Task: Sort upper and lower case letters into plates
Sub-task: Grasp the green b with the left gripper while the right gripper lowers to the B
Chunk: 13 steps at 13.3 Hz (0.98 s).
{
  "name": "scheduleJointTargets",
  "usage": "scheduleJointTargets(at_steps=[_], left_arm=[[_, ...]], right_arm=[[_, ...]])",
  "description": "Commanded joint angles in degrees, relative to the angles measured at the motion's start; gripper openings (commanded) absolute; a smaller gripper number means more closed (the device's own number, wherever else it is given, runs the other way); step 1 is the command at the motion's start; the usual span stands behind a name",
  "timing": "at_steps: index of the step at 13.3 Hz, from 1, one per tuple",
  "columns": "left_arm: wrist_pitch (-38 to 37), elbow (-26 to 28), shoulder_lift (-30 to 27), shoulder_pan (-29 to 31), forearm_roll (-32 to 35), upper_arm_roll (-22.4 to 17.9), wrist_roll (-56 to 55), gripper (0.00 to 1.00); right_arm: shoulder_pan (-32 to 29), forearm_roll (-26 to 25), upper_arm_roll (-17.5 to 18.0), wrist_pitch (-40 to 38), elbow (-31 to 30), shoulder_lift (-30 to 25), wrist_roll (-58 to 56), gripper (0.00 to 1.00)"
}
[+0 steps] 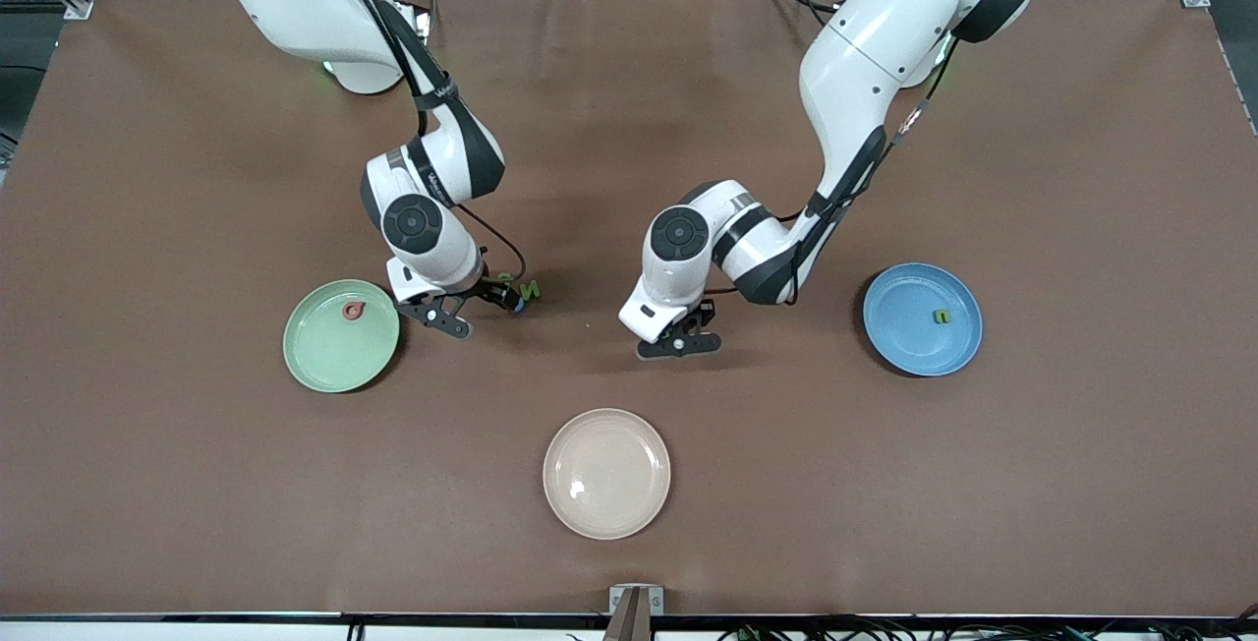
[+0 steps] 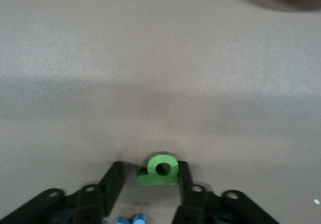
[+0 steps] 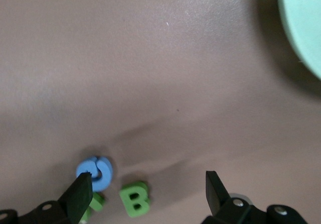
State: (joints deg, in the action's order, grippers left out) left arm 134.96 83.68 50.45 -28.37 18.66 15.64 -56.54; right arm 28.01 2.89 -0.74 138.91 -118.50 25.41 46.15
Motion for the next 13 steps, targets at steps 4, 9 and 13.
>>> scheduleJointTargets(at_steps=[4,9,13], left_arm=[[-0.4,-0.7,0.7,-0.5,0.4,-0.3,-0.5,0.37],[-0.7,-0.7,0.5,-0.5,0.5,-0.3,-0.5,0.21],[-4.3,-0.9,-2.1,0.2,1.0,-0.3,-0.1,0.15]], right_arm=[[0.5,0.3,0.3,10.4,-10.7,-4.6,-6.4,0.99],[3.5,0.3,0.3,12.2,-11.4,-4.3,-5.7,0.99],[4.9,0.3,0.2,13.1,-11.4,-3.8,-5.6,0.99]])
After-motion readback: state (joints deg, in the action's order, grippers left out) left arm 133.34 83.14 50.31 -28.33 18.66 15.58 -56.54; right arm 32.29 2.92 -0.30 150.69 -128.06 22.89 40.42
